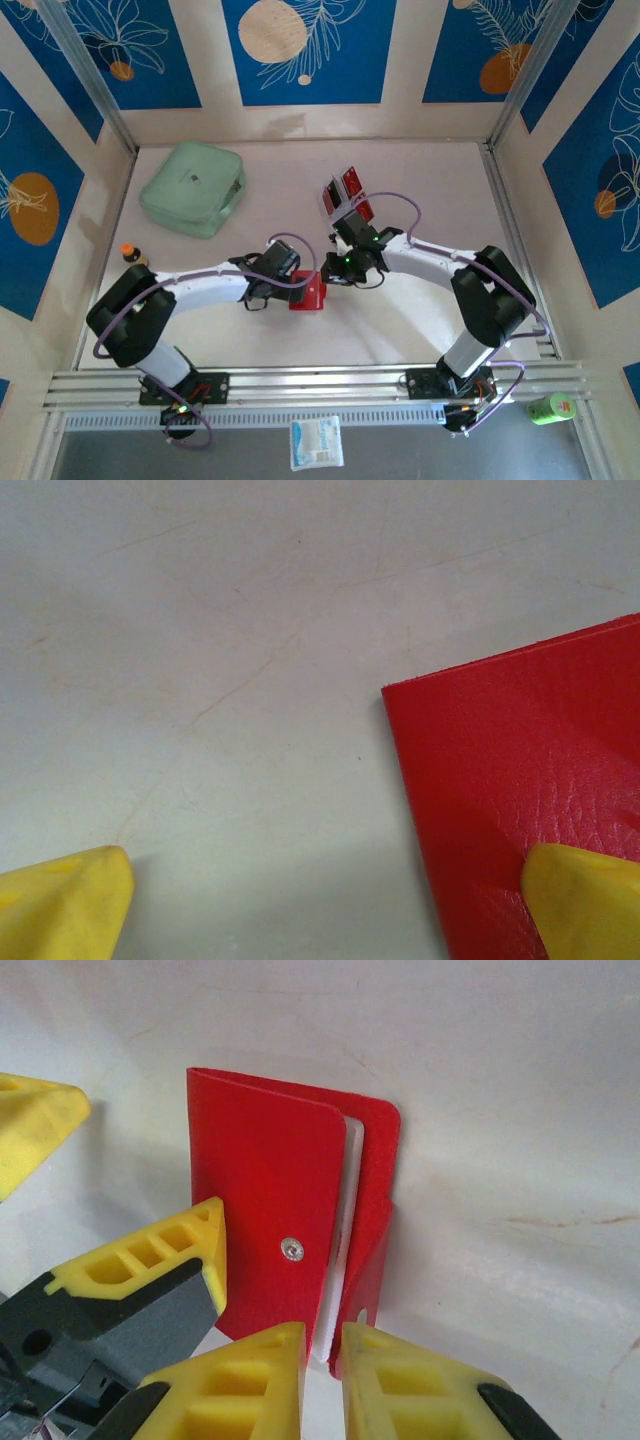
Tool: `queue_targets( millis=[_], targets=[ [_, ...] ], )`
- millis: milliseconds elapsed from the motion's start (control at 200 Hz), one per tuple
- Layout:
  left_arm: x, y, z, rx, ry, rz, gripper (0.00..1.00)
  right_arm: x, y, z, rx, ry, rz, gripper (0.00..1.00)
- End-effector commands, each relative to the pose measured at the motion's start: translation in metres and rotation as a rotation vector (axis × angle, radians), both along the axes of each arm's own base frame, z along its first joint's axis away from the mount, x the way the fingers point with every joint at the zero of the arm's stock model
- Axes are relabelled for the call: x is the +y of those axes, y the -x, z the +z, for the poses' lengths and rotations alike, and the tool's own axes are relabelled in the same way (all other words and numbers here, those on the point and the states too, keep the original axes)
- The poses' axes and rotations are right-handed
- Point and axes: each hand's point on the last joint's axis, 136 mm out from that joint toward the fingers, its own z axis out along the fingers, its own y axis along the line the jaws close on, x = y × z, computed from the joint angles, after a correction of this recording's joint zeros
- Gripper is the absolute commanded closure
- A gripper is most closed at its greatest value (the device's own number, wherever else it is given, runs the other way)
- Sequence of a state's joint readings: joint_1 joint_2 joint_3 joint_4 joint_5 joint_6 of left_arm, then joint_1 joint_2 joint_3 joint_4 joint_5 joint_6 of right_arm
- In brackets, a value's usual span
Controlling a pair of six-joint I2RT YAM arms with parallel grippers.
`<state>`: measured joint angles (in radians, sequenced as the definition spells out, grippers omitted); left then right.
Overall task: Put the credit cards into the card holder
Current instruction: Close the card holder at the center of the table, then close the button on the card holder.
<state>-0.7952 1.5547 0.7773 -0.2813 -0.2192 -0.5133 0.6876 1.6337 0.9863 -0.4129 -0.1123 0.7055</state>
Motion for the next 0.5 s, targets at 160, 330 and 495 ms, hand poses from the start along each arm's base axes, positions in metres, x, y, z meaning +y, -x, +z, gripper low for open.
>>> queue_targets(
  millis=[160, 330, 495],
  targets=[
    [0.0108, 0.0121, -0.0145, 0.046, -0.081, -0.026, 0.0, -0.0007, 0.0026, -0.0062, 0.021, 0.015, 0.021, 0.89],
    [0.0103, 0.0125, -0.0149, 0.045, -0.076, -0.025, 0.0, -0.0031, 0.0028, -0.0062, 0.021, 0.01, 0.015, 0.98],
    [0.0095, 0.0124, -0.0152, 0.046, -0.07, -0.025, 0.0, -0.005, 0.0042, -0.0092, 0.03, 0.014, 0.014, 1.0]
  ],
)
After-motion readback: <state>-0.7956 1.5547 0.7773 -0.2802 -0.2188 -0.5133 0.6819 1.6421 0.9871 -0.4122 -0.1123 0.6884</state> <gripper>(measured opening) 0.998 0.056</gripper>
